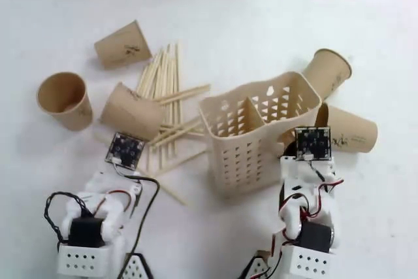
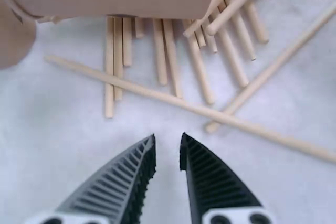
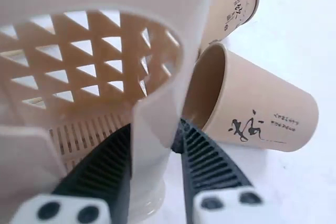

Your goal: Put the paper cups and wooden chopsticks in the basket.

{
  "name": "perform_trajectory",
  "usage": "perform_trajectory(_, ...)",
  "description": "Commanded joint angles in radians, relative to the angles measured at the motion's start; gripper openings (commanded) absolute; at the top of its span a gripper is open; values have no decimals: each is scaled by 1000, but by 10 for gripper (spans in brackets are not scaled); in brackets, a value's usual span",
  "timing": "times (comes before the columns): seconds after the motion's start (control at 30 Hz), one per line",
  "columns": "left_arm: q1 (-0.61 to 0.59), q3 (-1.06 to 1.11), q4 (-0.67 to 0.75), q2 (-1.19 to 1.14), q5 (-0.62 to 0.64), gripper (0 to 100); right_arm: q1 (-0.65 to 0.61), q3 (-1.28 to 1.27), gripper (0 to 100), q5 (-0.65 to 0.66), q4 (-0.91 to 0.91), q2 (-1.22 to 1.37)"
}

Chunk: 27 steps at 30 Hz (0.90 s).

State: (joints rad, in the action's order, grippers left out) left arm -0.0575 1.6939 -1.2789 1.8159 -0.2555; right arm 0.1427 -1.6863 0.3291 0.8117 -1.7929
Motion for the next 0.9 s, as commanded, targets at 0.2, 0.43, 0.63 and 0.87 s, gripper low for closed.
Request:
perform_trajectory(0.2,-5,0,-5,5,-3,95,-25,-5,17,-94,-331,-8)
perform_trajectory(0.43,-5,0,-5,5,-3,95,-159,-5,17,-287,-572,-8)
perform_trajectory(0.63,-5,0,-5,5,-3,95,-245,-5,17,-434,-750,-7)
perform_trajectory(0.87,-5,0,-5,5,-3,95,-259,32,16,-379,-794,-7)
